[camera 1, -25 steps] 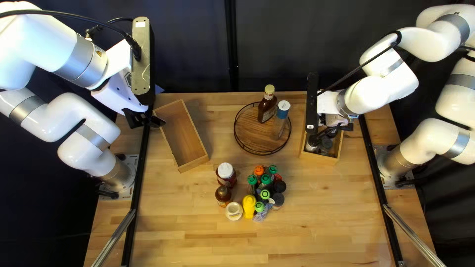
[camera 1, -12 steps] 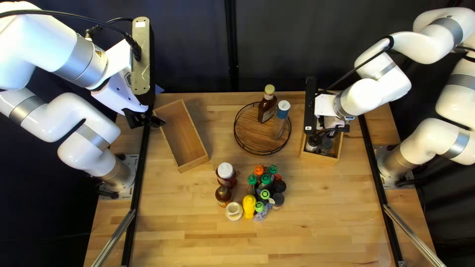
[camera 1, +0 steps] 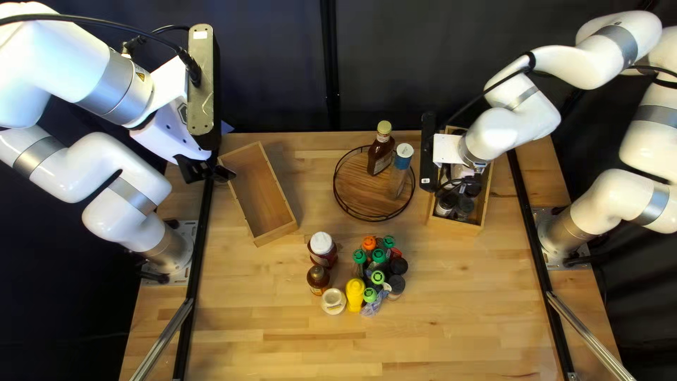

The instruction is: Separate condiments, baby food and spices and place it in 3 different racks/containers

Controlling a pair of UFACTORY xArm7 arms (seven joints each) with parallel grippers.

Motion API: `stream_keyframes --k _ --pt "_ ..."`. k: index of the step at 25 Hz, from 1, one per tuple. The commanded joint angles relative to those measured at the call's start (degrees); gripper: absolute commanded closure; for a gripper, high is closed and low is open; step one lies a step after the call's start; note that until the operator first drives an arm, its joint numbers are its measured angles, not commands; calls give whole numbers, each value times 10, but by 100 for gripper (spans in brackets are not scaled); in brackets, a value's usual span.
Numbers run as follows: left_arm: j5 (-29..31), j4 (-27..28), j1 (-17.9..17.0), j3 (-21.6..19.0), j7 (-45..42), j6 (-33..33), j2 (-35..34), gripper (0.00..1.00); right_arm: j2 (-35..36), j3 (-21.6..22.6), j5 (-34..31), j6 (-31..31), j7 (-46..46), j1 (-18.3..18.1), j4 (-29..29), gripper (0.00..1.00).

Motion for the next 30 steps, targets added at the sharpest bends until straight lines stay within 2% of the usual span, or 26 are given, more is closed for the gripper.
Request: stream_keyframes --k 1,7,10,13,18,24,28,30 --pt "0 0 0 0 0 0 0 0 -5 0 0 -4 -2 0 -1 10" --pt "0 0 0 0 0 0 0 0 -5 43 26 9 2 10 8 0" --pt "0 0 0 0 0 0 0 0 -2 61 39 10 5 23 16 0" --pt "0 0 0 0 0 0 0 0 23 72 61 -8 21 77 42 0" --pt "0 0 0 0 0 0 0 0 74 56 73 -64 67 166 66 0" --pt "0 0 0 0 0 0 0 0 120 36 79 -119 117 238 68 0" --pt "0 0 0 0 0 0 0 0 149 -8 76 -162 118 293 65 0" --pt "0 0 0 0 0 0 0 0 153 -44 68 -192 94 327 61 0"
